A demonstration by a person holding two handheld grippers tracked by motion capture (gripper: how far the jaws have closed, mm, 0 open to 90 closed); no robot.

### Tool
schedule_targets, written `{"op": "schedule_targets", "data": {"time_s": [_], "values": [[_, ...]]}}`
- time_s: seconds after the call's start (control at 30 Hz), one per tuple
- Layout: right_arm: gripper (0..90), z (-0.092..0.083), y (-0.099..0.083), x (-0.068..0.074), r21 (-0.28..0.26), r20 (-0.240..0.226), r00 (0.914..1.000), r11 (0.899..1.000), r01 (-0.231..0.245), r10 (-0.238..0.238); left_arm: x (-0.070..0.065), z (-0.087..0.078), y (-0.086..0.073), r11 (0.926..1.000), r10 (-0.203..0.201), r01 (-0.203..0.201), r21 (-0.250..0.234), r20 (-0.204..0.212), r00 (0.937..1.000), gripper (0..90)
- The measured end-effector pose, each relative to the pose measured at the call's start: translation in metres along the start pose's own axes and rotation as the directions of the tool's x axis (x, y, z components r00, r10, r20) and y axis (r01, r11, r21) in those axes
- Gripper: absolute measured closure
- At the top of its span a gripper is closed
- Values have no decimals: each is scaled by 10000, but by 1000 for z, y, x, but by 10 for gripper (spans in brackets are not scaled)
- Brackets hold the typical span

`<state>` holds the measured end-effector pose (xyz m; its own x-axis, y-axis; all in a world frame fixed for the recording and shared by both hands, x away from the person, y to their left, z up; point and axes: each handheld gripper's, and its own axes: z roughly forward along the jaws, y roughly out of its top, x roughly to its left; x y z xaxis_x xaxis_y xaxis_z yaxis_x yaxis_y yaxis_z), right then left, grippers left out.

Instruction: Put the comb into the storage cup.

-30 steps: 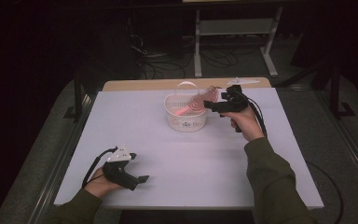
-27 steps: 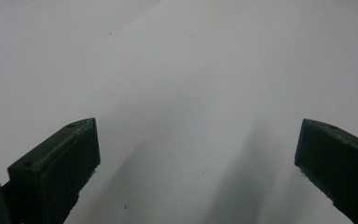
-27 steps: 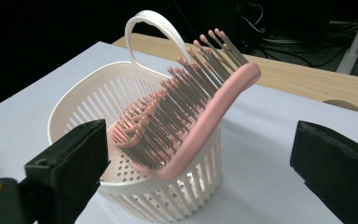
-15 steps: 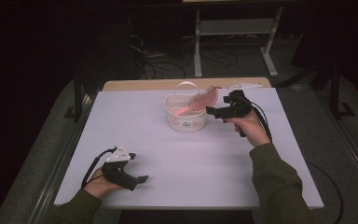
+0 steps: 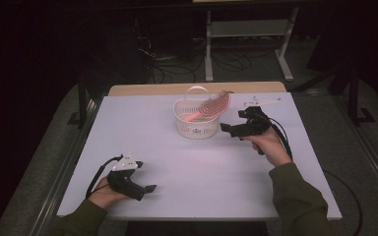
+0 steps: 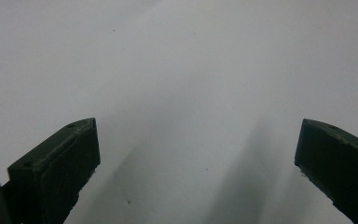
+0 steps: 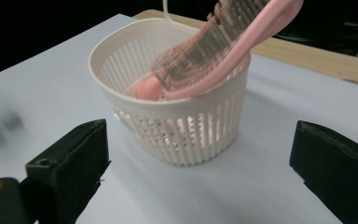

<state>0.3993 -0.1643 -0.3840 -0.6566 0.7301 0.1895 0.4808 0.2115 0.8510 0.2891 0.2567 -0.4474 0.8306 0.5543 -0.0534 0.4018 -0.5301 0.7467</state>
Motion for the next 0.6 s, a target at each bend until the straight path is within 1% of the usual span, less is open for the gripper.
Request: {"op": "schedule_targets", "data": {"time_s": [0.07,0.13,0.23,0.33,0.37,0.43,0.5,0.6], "values": [[43,-1,-7,4,51,-31,10000,9999,93,-93,0,0,0,10000,-17,17,-15,-30,10000,0],[39,-2,-11,7,172,-46,9999,9998,133,-132,0,0,0,10000,-52,52,-61,-43,10000,0],[38,-4,-17,10,213,-121,9998,9996,190,-188,0,-1,0,10000,-34,33,-67,-49,10000,0],[28,-5,-24,15,422,-109,9994,9986,321,-317,1,-1,0,10000,-6,5,-70,-45,10000,0],[28,-5,-27,17,506,-42,9994,9982,335,-334,1,-2,0,9999,-26,25,-106,-50,10000,0],[24,-6,-33,19,578,-87,9995,9979,306,-301,0,-2,0,9999,-10,10,-130,-58,10000,0],[14,-6,-37,21,715,-8,9994,9968,343,-343,1,-2,0,9999,-23,22,-142,-57,10000,0],[0,-10,-43,21,698,22,9996,9972,264,-266,1,-2,1,9999,-17,16,-133,-47,10000,0]]}}
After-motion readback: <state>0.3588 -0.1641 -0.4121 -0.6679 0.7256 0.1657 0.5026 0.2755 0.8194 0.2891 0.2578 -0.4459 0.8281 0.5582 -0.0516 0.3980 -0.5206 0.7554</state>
